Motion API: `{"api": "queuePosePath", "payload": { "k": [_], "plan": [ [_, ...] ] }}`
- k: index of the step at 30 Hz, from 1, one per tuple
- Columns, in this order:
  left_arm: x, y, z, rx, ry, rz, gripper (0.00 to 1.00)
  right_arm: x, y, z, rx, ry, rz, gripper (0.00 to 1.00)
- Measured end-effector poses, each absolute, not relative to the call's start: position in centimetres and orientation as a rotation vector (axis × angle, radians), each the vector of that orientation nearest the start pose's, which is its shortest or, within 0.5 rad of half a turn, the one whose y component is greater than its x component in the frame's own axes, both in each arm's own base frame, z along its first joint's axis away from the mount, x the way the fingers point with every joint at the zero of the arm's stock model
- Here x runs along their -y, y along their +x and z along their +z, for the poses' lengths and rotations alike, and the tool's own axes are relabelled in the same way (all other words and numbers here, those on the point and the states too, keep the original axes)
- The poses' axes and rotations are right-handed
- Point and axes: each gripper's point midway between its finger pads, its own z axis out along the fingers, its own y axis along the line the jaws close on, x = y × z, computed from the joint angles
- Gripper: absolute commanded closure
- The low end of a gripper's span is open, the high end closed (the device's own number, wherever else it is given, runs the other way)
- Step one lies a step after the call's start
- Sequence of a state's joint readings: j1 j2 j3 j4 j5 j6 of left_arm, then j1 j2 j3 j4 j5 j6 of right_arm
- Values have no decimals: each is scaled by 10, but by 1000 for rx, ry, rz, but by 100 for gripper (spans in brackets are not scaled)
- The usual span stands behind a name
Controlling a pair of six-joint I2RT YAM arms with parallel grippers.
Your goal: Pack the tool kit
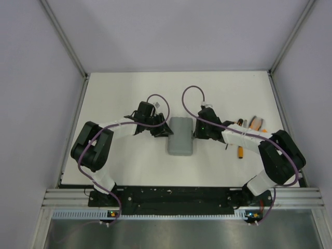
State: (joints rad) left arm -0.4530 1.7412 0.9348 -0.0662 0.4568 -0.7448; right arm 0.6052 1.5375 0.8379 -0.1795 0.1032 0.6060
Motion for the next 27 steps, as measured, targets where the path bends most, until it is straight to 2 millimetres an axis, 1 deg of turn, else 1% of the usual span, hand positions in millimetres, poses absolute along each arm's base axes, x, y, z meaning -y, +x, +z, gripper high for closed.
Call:
{"api": "queuePosePath", "payload": {
  "k": [1, 6, 8, 9, 10, 11, 13, 14, 16, 18, 22, 24, 27],
  "plan": [
    [265, 310, 51, -2627, -161, -1041, 66, -216, 302, 49, -2491, 52, 403, 80],
    [265, 310, 51, -2625, -157, -1040, 66, -216, 302, 48, -2494, 56, 403, 80],
    [265, 310, 51, -2625, -156, -1040, 65, -216, 302, 47, -2493, 56, 404, 82],
    [265, 310, 51, -2625, -155, -1040, 64, -217, 303, 47, -2492, 55, 408, 86],
    [265, 310, 51, -2625, -155, -1040, 63, -218, 303, 46, -2491, 54, 412, 91],
    [265, 310, 51, -2625, -153, -1040, 61, -219, 303, 46, -2492, 51, 420, 99],
    [265, 310, 52, -2628, -154, -1036, 57, -221, 304, 44, -2488, 51, 438, 100],
    [264, 309, 52, -2634, -154, -1031, 54, -222, 304, 44, -2485, 60, 453, 100],
    [262, 308, 52, -2642, -152, -1021, 42, -223, 305, 44, -2490, 76, 493, 100],
    [258, 306, 49, -2660, -156, -983, 37, -224, 304, 45, -2499, 92, 525, 100],
    [249, 304, 50, -2694, -157, -902, 33, -224, 298, 50, -2515, 102, 558, 100],
    [245, 304, 53, -2701, -145, -861, 32, -224, 294, 58, -2510, 101, 572, 100],
    [240, 308, 70, -2670, -110, -825, 31, -221, 289, 74, -2495, 99, 587, 100]
  ]
}}
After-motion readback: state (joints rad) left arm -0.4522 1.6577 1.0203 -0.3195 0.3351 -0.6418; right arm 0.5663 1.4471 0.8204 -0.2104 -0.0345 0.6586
